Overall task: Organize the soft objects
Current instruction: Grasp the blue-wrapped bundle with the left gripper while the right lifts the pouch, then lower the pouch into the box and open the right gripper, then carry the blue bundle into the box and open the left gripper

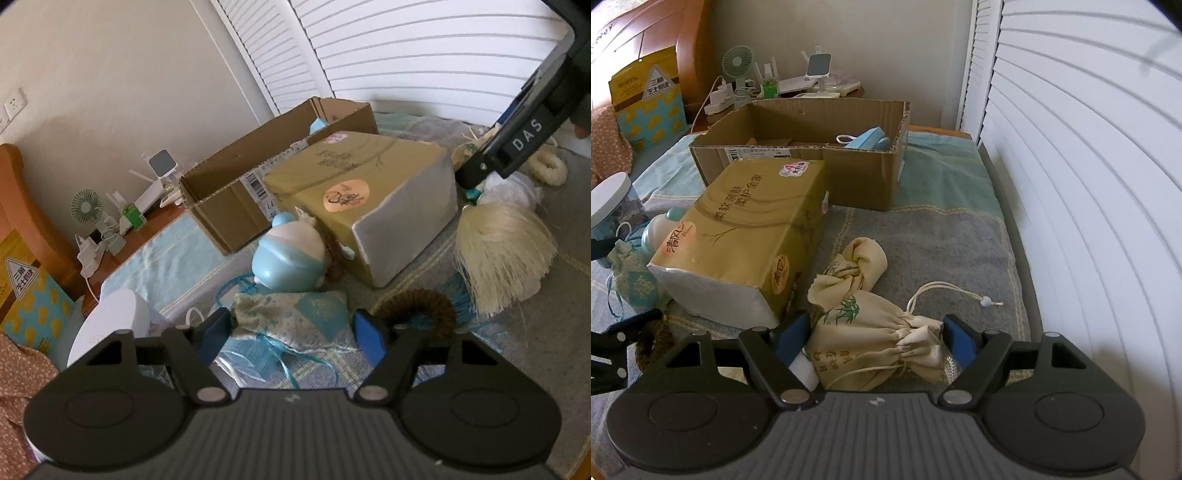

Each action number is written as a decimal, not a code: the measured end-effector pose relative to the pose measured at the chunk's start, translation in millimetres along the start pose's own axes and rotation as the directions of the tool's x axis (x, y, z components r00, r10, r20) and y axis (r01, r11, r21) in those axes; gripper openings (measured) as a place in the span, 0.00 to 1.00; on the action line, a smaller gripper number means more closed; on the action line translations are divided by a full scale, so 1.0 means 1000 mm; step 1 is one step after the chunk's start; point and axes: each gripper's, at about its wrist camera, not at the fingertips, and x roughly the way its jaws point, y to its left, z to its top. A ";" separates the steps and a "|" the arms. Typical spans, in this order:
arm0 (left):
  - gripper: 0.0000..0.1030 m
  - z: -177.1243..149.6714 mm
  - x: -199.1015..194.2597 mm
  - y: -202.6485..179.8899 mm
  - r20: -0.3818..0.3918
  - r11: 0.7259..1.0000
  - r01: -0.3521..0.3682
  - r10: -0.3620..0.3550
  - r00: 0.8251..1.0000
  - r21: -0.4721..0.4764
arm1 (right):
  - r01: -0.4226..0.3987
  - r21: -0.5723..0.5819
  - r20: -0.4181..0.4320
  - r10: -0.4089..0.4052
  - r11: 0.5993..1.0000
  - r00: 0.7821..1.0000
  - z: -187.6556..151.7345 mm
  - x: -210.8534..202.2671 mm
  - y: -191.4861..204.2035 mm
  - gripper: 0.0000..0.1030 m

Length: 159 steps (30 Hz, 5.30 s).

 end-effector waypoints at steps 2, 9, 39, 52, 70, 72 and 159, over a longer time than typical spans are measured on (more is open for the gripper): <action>0.60 0.000 0.000 0.001 0.000 1.000 0.005 -0.005 1.000 -0.003 | 0.007 -0.001 0.000 -0.007 1.000 1.000 0.000 -0.001 0.001 0.78; 0.48 0.002 -0.006 0.013 -0.001 0.997 0.055 -0.055 0.998 -0.045 | 0.019 0.002 0.002 -0.019 1.000 1.000 0.000 -0.007 0.003 0.74; 0.47 0.031 -0.055 0.067 0.088 0.924 0.346 -0.335 0.938 -0.163 | 0.044 0.054 0.112 -0.050 0.998 0.993 0.043 -0.089 0.004 0.70; 0.47 0.028 -0.058 0.073 0.119 0.914 0.366 -0.349 0.929 -0.175 | 0.079 0.024 0.212 -0.082 0.997 0.974 0.112 -0.111 0.008 0.70; 0.47 0.021 -0.043 0.087 0.137 0.893 0.376 -0.352 0.926 -0.246 | 0.068 -0.086 0.213 -0.049 0.994 0.976 0.229 -0.023 0.055 0.70; 0.47 0.021 -0.042 0.089 0.137 0.893 0.374 -0.349 0.927 -0.251 | 0.057 -0.098 0.188 -0.038 0.994 0.982 0.233 -0.005 0.061 0.70; 0.47 0.164 0.118 0.137 -0.114 0.843 -0.015 -0.054 0.992 -0.537 | -0.048 0.066 0.120 0.040 0.997 0.992 0.037 -0.042 0.012 1.00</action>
